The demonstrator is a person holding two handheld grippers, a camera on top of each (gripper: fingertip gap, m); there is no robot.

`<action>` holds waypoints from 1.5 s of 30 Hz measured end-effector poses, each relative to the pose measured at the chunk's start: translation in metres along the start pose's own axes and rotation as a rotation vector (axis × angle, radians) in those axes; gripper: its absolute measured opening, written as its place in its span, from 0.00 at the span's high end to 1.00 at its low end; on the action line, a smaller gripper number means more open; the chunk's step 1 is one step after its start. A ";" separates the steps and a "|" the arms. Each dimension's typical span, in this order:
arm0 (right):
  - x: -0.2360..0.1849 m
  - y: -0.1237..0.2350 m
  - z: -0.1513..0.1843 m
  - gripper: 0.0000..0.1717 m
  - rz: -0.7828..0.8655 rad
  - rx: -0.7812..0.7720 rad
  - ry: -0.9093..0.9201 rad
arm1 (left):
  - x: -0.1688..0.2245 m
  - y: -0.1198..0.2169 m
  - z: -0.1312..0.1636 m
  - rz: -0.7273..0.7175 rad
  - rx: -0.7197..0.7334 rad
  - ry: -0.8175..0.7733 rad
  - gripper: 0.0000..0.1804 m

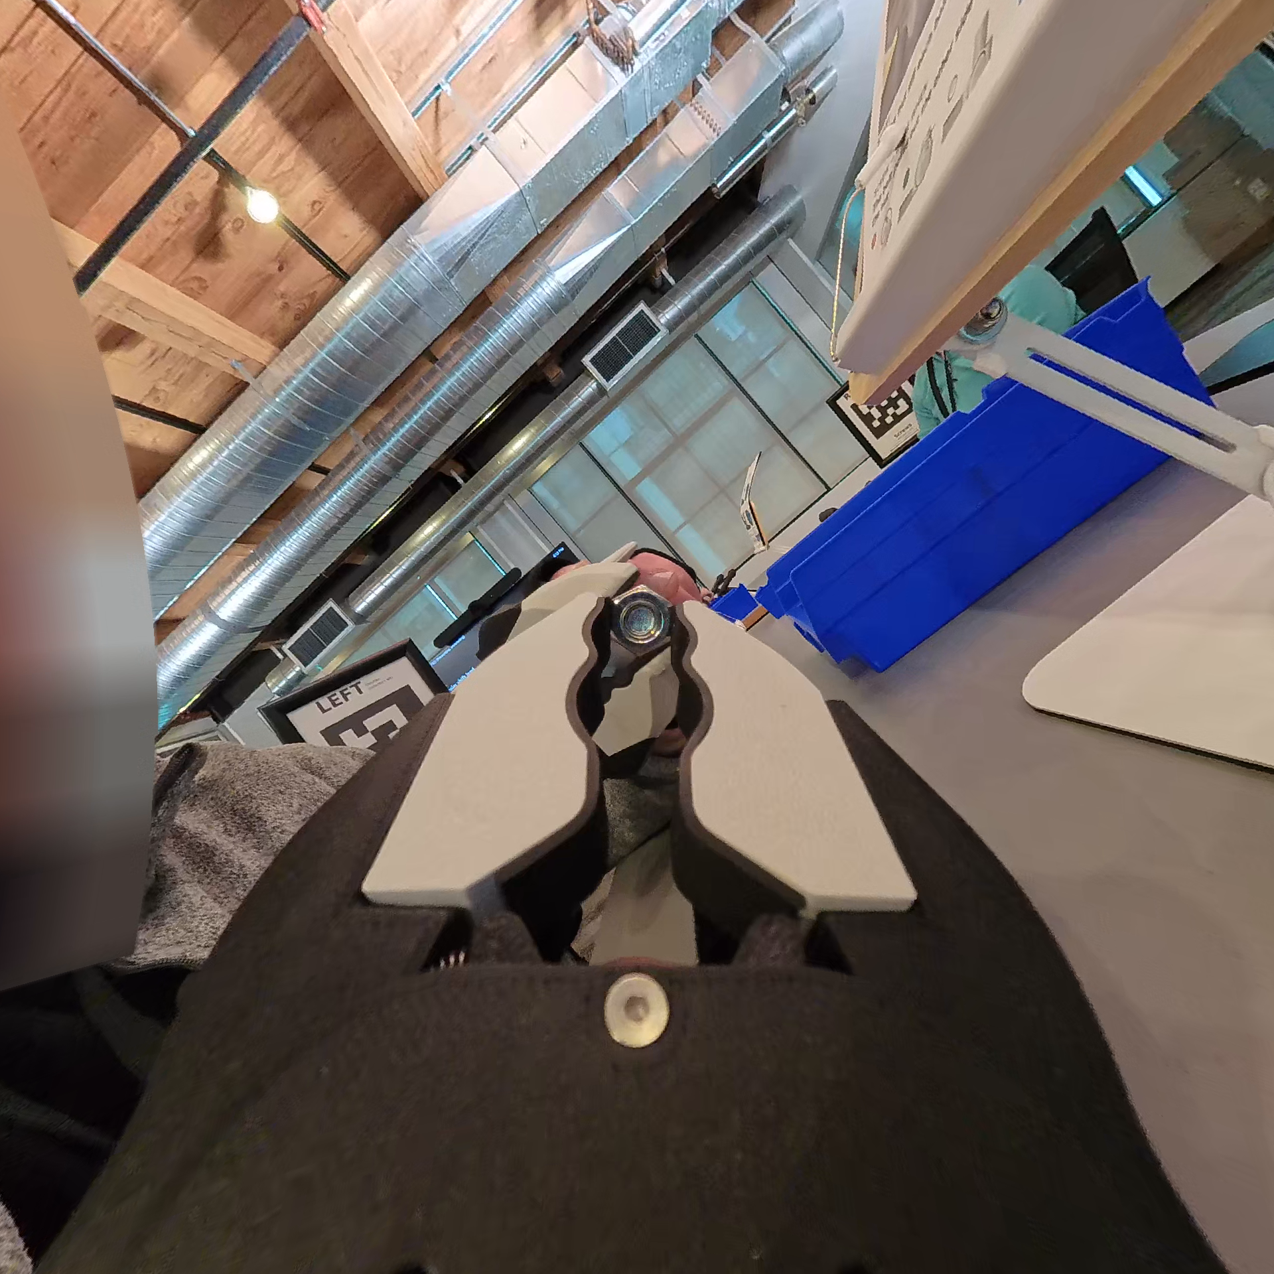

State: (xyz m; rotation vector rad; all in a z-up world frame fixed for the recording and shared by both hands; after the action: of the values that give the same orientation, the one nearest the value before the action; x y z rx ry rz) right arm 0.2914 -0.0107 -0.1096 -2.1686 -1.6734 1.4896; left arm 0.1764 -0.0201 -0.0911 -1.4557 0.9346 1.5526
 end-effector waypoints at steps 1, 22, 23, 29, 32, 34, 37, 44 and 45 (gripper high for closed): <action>0.000 0.000 0.000 0.90 -0.001 0.002 0.000 | 0.000 0.000 0.000 0.000 -0.002 0.004 0.88; -0.005 0.005 -0.015 0.90 -0.009 -0.001 0.149 | -0.020 -0.001 0.015 0.123 0.146 0.771 0.65; -0.007 0.005 -0.016 0.90 -0.014 -0.008 0.175 | -0.022 -0.001 0.015 0.152 0.182 0.883 0.63; -0.015 0.003 -0.018 0.90 -0.048 -0.037 0.247 | -0.016 -0.008 0.015 0.363 0.386 1.446 0.64; -0.019 0.002 -0.018 0.90 -0.060 -0.058 0.289 | -0.011 -0.011 0.012 0.451 0.500 1.681 0.66; -0.021 0.001 -0.017 0.90 -0.068 -0.072 0.317 | -0.011 -0.011 0.011 0.493 0.577 1.796 0.69; -0.023 0.000 -0.015 0.90 -0.074 -0.088 0.339 | -0.011 -0.012 0.012 0.517 0.636 1.906 0.72; -0.027 -0.002 -0.012 0.90 -0.086 -0.118 0.389 | -0.010 -0.012 0.019 0.533 0.720 2.044 0.82; -0.027 -0.002 -0.012 0.90 -0.087 -0.117 0.392 | -0.010 -0.011 0.019 0.529 0.728 2.039 0.86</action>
State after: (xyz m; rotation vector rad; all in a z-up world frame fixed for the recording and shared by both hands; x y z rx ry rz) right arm 0.2990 -0.0244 -0.0842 -2.2243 -1.7198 0.8903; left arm 0.1790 0.0008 -0.0796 -1.8727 2.6386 -0.7515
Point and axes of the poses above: each gripper's, where its closed fingertips meet, y back along the fingers, z out of its underside, x = y × z across the jaws, the point moved 6 cm from there along y, back along the fingers, and after that the axes turned 11 degrees about x, right-handed, at the moved point
